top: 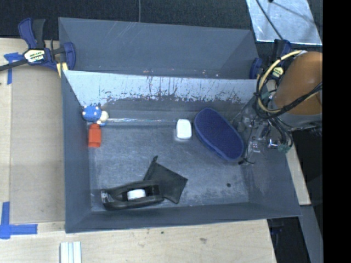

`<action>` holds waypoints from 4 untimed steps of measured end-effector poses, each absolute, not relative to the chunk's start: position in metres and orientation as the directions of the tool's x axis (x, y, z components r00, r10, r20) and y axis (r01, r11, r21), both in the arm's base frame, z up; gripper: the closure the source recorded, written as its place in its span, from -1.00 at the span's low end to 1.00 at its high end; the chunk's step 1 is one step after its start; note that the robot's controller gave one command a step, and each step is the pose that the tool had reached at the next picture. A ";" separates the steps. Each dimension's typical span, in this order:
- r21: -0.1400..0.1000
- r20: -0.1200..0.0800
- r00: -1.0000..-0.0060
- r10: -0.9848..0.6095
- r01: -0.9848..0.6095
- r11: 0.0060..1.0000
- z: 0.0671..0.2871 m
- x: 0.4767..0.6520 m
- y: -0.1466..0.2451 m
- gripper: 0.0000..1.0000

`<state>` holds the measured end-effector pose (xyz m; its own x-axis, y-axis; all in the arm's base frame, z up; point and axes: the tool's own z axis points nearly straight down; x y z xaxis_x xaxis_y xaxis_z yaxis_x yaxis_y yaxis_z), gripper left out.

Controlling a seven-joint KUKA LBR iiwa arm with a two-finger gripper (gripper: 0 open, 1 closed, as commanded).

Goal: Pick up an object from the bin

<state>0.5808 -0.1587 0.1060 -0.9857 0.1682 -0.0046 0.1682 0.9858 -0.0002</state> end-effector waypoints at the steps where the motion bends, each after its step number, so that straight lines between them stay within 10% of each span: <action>1: 0.003 -0.005 -0.863 0.504 0.504 0.863 0.100 0.594 -0.151 -1.00; 2: 0.011 -0.001 -0.733 0.680 0.680 0.733 0.074 0.586 -0.132 -1.00; 3: 0.000 -0.006 -0.909 0.416 0.416 0.909 0.073 0.586 -0.124 -1.00; 4: 0.001 -0.008 -0.909 0.416 0.416 0.909 0.075 0.587 -0.124 1.00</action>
Offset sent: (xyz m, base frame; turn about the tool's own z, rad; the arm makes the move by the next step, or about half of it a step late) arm 0.0121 0.0069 -0.0060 0.3623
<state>0.5867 -0.1237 0.0749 -0.9094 0.4159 -0.0077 0.4159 0.9094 0.0008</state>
